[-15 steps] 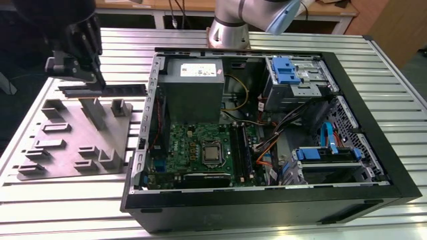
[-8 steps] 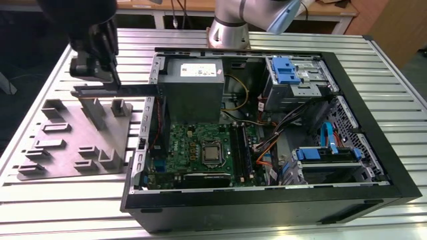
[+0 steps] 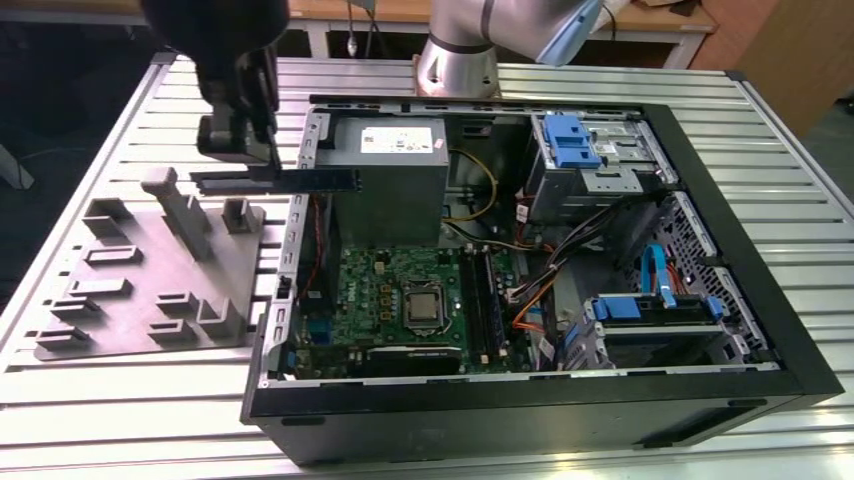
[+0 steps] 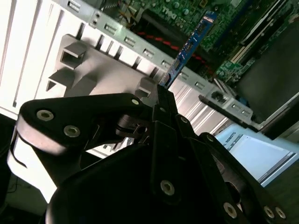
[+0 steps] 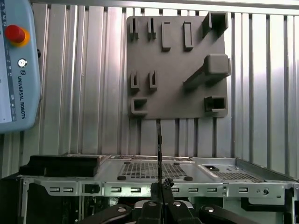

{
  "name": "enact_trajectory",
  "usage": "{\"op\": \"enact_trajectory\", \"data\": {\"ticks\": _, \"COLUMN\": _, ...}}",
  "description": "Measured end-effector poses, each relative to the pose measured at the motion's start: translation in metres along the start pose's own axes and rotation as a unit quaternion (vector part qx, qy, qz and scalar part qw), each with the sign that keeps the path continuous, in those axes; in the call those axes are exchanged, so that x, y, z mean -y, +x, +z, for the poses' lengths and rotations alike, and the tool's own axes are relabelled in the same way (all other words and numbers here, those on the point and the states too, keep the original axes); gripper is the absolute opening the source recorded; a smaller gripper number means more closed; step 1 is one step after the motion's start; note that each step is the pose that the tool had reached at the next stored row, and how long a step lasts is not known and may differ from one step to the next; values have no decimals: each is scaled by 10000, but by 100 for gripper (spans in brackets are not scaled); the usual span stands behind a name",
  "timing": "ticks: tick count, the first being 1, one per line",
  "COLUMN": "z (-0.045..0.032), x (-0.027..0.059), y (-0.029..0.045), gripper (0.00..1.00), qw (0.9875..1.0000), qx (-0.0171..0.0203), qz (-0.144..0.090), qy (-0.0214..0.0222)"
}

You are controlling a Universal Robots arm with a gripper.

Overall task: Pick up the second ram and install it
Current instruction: 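Pick up the second ram and move it above second insertion slot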

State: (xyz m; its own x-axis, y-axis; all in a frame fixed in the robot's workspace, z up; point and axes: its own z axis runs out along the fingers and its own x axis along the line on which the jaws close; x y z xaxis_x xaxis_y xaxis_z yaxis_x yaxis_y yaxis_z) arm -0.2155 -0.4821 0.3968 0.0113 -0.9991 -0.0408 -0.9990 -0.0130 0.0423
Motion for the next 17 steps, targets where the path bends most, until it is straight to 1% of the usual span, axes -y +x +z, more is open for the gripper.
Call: {"op": "enact_trajectory", "data": {"ticks": 17, "z": -21, "x": 632, "y": 8, "gripper": 8, "qw": 10000, "qx": 0, "qz": 8, "qy": 0}}
